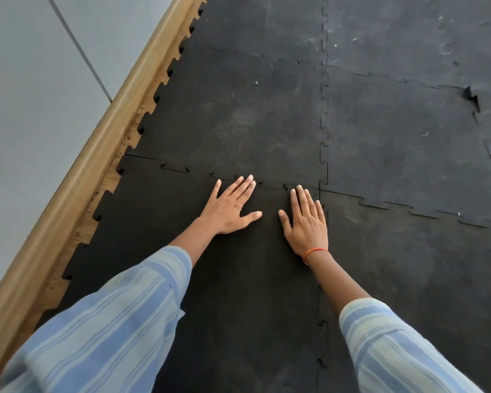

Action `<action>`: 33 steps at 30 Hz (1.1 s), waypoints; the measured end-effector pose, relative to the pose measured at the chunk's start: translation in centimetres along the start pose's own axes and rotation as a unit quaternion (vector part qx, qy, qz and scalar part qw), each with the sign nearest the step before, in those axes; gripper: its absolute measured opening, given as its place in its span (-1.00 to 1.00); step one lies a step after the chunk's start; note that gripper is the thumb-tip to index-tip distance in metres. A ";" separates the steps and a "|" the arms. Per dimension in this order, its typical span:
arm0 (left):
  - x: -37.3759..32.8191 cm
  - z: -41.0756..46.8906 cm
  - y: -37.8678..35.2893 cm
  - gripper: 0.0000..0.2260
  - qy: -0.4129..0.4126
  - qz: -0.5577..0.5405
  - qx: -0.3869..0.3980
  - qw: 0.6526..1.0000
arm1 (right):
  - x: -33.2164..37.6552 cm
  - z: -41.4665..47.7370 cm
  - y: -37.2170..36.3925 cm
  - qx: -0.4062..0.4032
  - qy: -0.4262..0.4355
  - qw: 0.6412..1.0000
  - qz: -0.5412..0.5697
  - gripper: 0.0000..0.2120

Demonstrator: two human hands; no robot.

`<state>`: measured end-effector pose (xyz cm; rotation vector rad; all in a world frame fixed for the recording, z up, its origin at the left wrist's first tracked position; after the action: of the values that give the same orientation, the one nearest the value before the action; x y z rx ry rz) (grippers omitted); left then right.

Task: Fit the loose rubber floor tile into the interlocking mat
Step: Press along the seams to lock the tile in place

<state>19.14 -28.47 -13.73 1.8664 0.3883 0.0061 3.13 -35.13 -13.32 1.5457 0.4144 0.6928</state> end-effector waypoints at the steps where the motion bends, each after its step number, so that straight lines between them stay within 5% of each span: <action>1: 0.6 -0.1 0.1 -0.26 0.008 -0.009 -0.010 1.000 | 0.0 0.1 -0.1 0.002 -0.004 1.000 -0.001 -0.34; 6: 9.4 -2.8 0.9 -0.17 0.210 -0.085 -0.090 0.970 | -0.2 0.6 0.9 -0.041 -0.020 0.999 0.009 -0.41; 16: 10.8 -2.5 1.6 -0.15 0.178 -0.050 0.055 0.981 | -0.3 0.7 0.4 0.003 -0.029 1.000 -0.010 -0.36; 22: 16.4 -5.3 1.9 0.18 0.321 -0.071 0.041 0.943 | -0.5 0.9 -0.5 0.043 -0.023 0.999 -0.020 -0.30; 33: 17.1 -4.8 2.0 0.18 0.302 -0.036 0.074 0.950 | -0.8 1.1 -0.6 0.076 -0.037 0.996 -0.008 -0.43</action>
<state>34.84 -20.04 -13.57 1.9712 0.8979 0.5237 3.29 -36.40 -14.05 1.7037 0.4309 0.6022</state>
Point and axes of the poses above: each hand's wrist, its own z-axis towards the middle knuckle, its own y-axis out of the back of the hand, x = y × z, the point moved 8 cm from there along z, towards the middle knuckle, and after that the axes turned 5 degrees about y, right-handed, at the moved point
